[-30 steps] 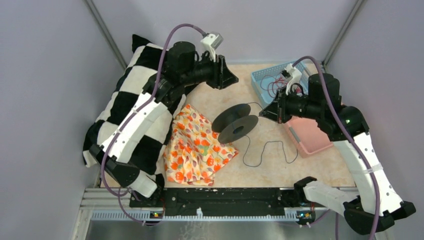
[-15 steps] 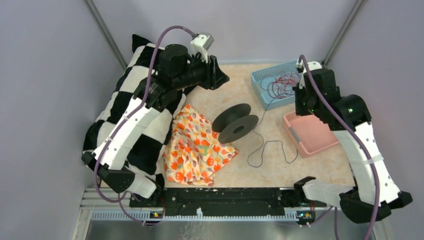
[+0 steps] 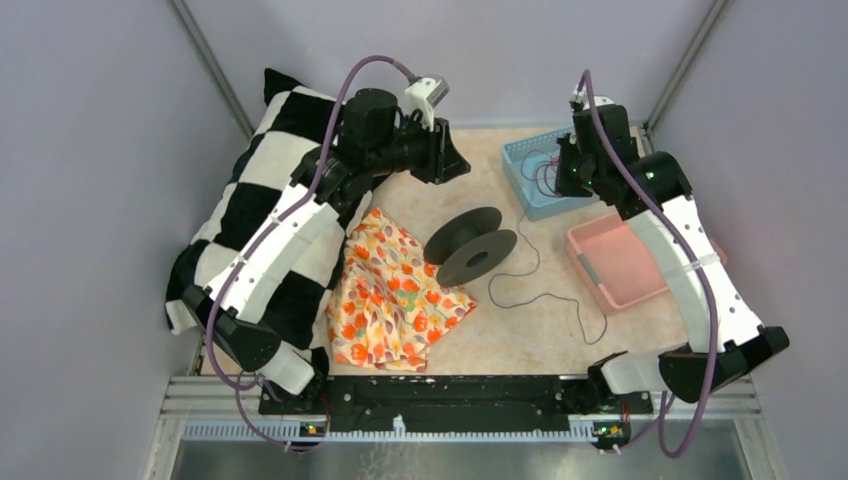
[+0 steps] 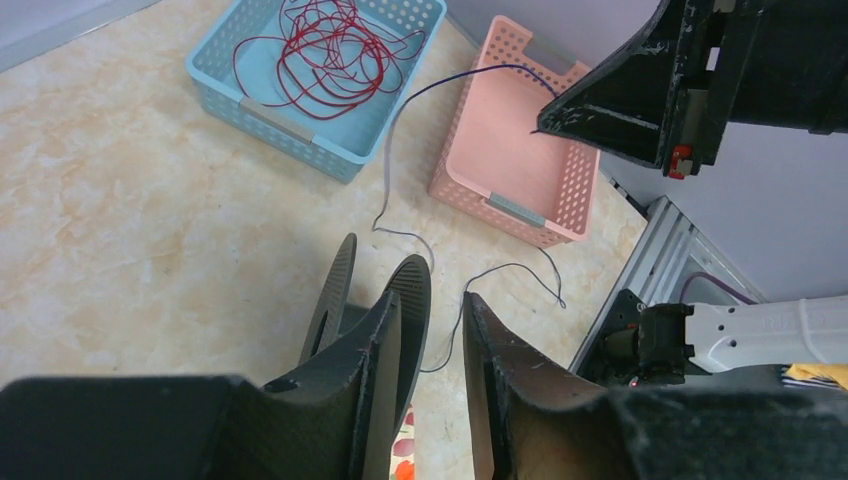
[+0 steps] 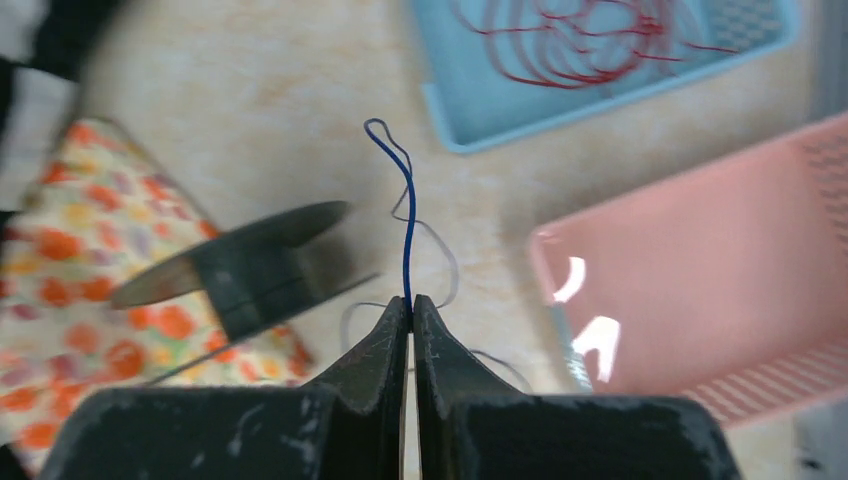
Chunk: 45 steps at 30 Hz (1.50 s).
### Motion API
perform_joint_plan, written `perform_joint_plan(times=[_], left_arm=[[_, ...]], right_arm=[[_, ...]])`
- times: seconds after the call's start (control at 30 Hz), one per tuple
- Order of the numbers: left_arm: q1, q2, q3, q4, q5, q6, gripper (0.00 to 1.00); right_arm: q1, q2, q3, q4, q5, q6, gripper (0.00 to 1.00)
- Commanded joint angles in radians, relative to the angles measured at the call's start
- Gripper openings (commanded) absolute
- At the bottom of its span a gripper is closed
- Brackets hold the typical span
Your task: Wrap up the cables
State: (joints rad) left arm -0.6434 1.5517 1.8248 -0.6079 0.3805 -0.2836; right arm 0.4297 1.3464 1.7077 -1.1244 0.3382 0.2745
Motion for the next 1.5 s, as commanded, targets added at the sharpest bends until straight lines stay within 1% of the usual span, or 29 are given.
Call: perform_joint_plan(times=[0.0, 0.1, 0.23, 0.33, 0.43, 0.53, 0.63, 0.73, 0.83, 1.07, 1.2, 1.47], left_arm=[[0.002, -0.037, -0.048, 0.048, 0.010, 0.002, 0.34], [0.005, -0.103, -0.142, 0.123, 0.019, -0.010, 0.37], [0.010, -0.115, -0.184, 0.129, 0.053, -0.044, 0.39], [0.012, -0.104, -0.196, 0.148, 0.087, -0.125, 0.39], [0.013, -0.101, -0.235, 0.230, 0.117, -0.239, 0.44], [0.018, -0.089, -0.277, 0.319, 0.136, -0.355, 0.48], [0.023, -0.051, -0.293, 0.399, 0.204, -0.441, 0.60], [0.024, -0.012, -0.283, 0.419, 0.226, -0.514, 0.68], [0.031, 0.006, -0.320, 0.504, 0.255, -0.590, 0.68], [0.036, 0.087, -0.337, 0.581, 0.327, -0.744, 0.68], [0.036, 0.099, -0.341, 0.600, 0.322, -0.772, 0.69], [0.034, 0.124, -0.373, 0.700, 0.313, -0.839, 0.69]], right_arm=[[0.006, -0.046, -0.057, 0.270, -0.374, 0.227, 0.00], [0.014, -0.062, -0.119, 0.332, -0.403, 0.356, 0.00], [0.016, -0.071, -0.173, 0.373, -0.454, 0.462, 0.00], [0.019, -0.081, -0.212, 0.397, -0.476, 0.522, 0.00], [0.023, -0.108, -0.278, 0.462, -0.508, 0.542, 0.00], [0.027, -0.132, -0.336, 0.526, -0.578, 0.505, 0.00], [0.028, -0.183, -0.423, 0.641, -0.655, 0.471, 0.00], [0.030, -0.215, -0.454, 0.665, -0.660, 0.428, 0.00], [0.029, -0.221, -0.439, 0.628, -0.648, 0.385, 0.00], [0.030, -0.229, -0.451, 0.627, -0.661, 0.373, 0.00], [0.030, -0.230, -0.461, 0.630, -0.666, 0.374, 0.00], [0.031, -0.222, -0.460, 0.627, -0.690, 0.364, 0.00]])
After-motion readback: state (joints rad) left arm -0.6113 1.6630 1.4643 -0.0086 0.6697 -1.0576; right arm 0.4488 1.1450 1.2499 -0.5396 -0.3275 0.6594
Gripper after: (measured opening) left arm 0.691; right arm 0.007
